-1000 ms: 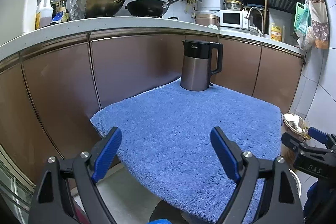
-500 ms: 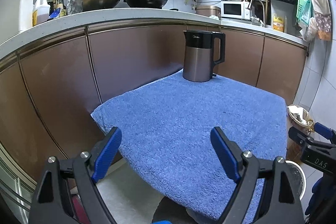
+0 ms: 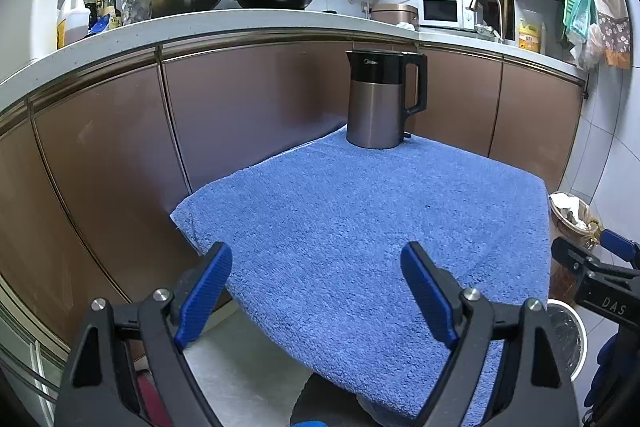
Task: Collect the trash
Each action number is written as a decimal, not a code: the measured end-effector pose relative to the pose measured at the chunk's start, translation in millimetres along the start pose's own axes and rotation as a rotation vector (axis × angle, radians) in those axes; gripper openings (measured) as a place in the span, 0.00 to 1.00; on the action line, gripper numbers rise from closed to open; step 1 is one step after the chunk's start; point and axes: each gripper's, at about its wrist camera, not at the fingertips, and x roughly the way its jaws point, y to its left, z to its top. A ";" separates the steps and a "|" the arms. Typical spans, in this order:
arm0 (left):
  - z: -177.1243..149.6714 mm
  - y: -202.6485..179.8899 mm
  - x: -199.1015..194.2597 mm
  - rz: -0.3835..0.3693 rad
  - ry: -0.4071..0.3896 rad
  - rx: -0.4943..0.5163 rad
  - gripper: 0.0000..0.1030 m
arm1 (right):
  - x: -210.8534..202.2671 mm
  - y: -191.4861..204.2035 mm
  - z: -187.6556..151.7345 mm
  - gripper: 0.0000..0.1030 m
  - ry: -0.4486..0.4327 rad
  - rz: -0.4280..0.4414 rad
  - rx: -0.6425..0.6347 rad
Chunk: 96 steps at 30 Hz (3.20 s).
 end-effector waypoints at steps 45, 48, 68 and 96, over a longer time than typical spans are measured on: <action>-6.2 -13.3 14.9 0.000 0.028 0.044 0.83 | 3.3 -11.4 -4.8 0.98 -0.003 -0.075 0.002; -6.9 -19.2 18.2 -0.002 0.036 0.057 0.83 | 2.1 -13.4 -3.3 0.98 -0.008 -0.087 0.002; -9.8 -43.7 37.8 0.020 0.070 0.121 0.83 | 9.6 -38.9 -5.3 0.98 0.001 -0.168 0.037; -12.7 -41.8 34.5 0.024 0.059 0.117 0.83 | 9.9 -38.4 -9.8 0.98 0.014 -0.158 0.038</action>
